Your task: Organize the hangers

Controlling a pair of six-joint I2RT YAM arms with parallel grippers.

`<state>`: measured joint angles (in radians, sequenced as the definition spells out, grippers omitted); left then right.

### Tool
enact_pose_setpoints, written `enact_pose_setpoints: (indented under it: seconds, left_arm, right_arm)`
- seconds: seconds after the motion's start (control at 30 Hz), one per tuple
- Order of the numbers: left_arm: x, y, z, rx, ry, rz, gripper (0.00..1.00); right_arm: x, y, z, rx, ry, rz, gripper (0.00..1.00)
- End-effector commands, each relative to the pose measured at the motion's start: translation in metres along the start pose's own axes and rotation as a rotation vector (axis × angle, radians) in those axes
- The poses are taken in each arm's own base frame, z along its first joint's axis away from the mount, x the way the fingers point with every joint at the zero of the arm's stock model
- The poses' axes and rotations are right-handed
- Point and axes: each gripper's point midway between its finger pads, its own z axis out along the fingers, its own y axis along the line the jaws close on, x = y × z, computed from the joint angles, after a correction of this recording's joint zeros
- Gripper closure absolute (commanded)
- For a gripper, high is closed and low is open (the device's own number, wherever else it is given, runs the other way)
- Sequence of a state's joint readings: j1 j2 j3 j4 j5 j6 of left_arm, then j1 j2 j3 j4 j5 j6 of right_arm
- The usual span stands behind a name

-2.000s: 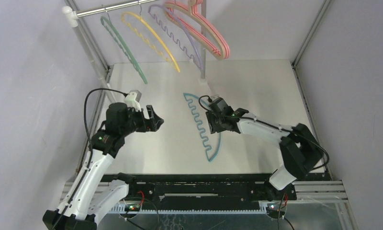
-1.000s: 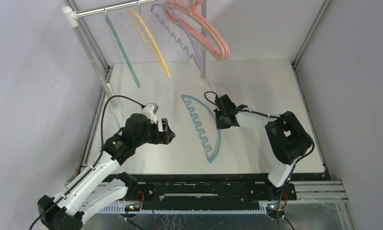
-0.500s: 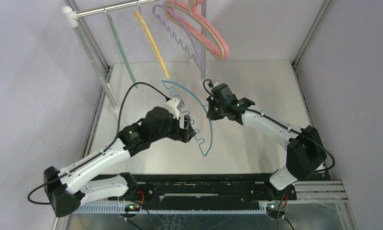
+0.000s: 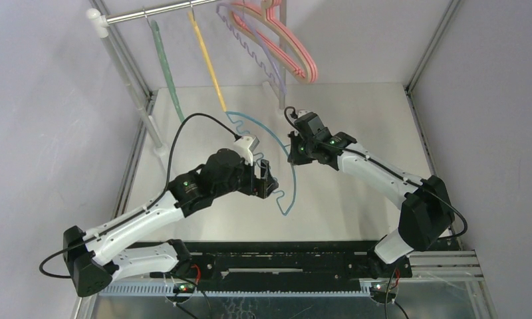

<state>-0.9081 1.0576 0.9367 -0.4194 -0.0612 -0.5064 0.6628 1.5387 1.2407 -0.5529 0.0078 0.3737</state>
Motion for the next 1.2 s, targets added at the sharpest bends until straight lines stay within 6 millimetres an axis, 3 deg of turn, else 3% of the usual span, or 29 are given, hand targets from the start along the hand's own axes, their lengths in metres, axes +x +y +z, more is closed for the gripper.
enact_pose_setpoints:
  seconds: [0.0,0.37,0.6,0.73,0.93,1.17]
  left_arm:
    - [-0.004,-0.007,0.002,0.021,-0.036,-0.023,0.11]
    - [-0.009,-0.011,0.015,0.030,-0.057,-0.017,0.11]
    - [-0.026,-0.020,0.020,0.044,-0.086,-0.006,0.13]
    - [-0.035,-0.027,0.025,0.058,-0.082,0.007,0.26]
    - [-0.037,-0.034,0.026,0.086,-0.074,0.021,0.58]
    - [-0.034,-0.036,0.024,0.105,-0.068,0.034,0.75]
  right_arm:
    - [-0.038,0.025,-0.034,-0.084,-0.126,0.029,1.00]
    - [-0.042,0.046,-0.074,-0.172,-0.155,0.017,1.00]
    - [-0.035,0.069,-0.093,-0.264,-0.148,-0.003,1.00]
    - [-0.024,0.082,-0.094,-0.298,-0.127,-0.029,1.00]
    - [-0.013,0.082,-0.088,-0.288,-0.098,-0.043,1.00]
    - [-0.016,0.075,-0.088,-0.265,-0.113,-0.058,1.00]
